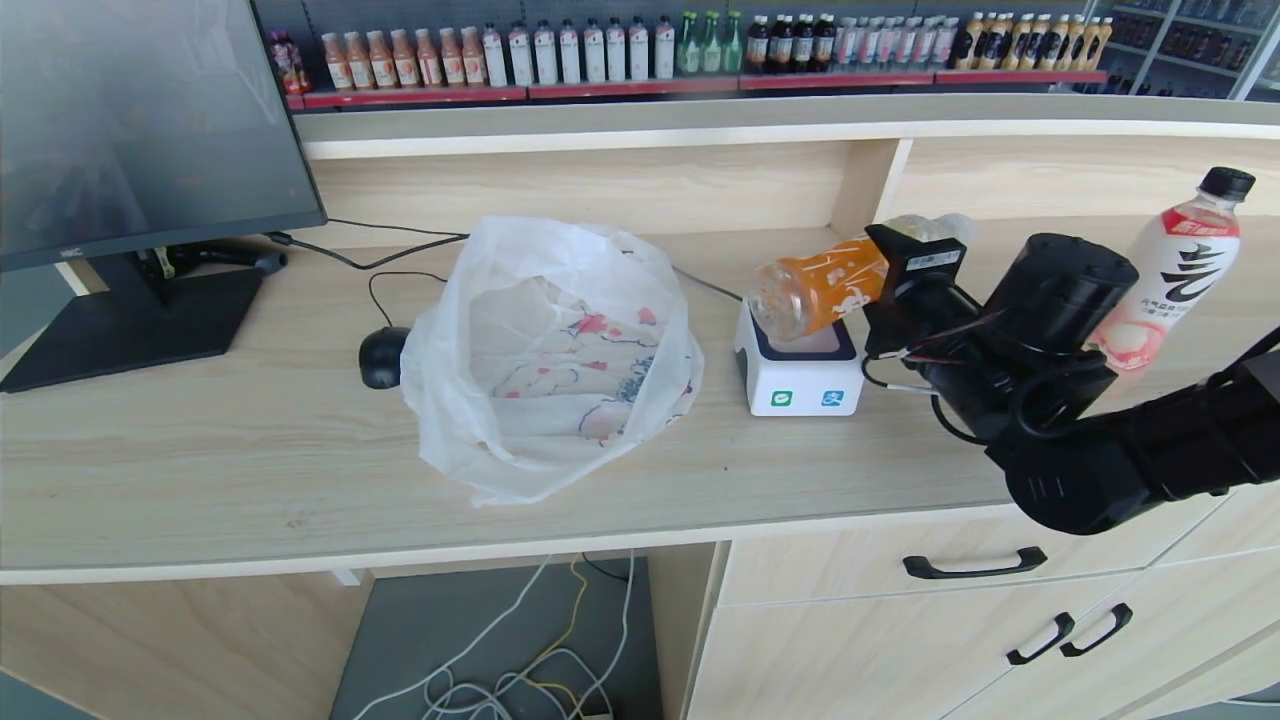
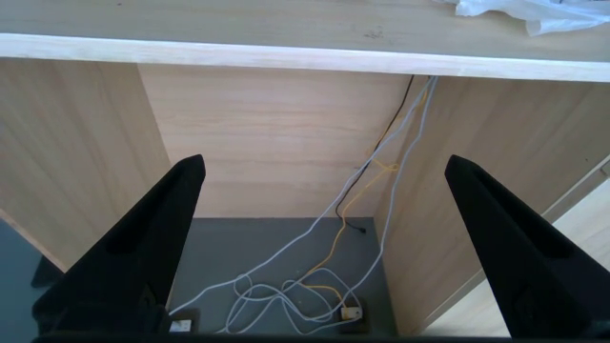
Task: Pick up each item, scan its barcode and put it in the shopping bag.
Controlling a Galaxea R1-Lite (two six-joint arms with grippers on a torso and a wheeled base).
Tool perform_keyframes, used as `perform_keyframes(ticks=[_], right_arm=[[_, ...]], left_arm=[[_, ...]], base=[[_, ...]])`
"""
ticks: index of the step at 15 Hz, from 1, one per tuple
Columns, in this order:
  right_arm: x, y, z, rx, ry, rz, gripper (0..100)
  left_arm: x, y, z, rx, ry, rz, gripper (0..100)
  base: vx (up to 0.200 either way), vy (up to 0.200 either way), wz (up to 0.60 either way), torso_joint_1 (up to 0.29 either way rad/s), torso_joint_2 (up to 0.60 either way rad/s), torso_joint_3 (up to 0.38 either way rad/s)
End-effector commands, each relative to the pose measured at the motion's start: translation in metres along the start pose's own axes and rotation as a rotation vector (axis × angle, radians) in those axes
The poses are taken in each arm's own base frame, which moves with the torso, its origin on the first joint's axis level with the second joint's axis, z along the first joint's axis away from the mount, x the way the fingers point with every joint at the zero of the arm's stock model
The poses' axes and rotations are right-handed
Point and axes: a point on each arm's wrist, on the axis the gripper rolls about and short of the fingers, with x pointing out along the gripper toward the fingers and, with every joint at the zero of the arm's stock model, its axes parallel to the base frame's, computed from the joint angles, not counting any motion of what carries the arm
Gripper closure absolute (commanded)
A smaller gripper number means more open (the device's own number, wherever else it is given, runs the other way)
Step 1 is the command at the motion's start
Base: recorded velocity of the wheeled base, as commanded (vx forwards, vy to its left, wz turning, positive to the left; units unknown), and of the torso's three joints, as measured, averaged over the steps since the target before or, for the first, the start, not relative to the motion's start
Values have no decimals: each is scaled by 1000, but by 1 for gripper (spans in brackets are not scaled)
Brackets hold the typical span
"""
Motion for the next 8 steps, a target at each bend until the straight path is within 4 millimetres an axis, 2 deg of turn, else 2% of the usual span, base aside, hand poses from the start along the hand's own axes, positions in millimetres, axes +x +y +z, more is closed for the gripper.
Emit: perform_keyframes(ticks=[1,6,8], right_arm=[[-1,6,1,3,-3,14,100],[-3,16,2,5,-4,39,100],[-4,28,4,-11,-9,75,100]], left_arm=[[0,0,0,0,0,2,0],[0,0,0,0,0,0,0],[0,0,0,0,0,0,0]], base=[[0,0,0,0,0,0],[0,0,0,0,0,0],[0,0,0,0,0,0]])
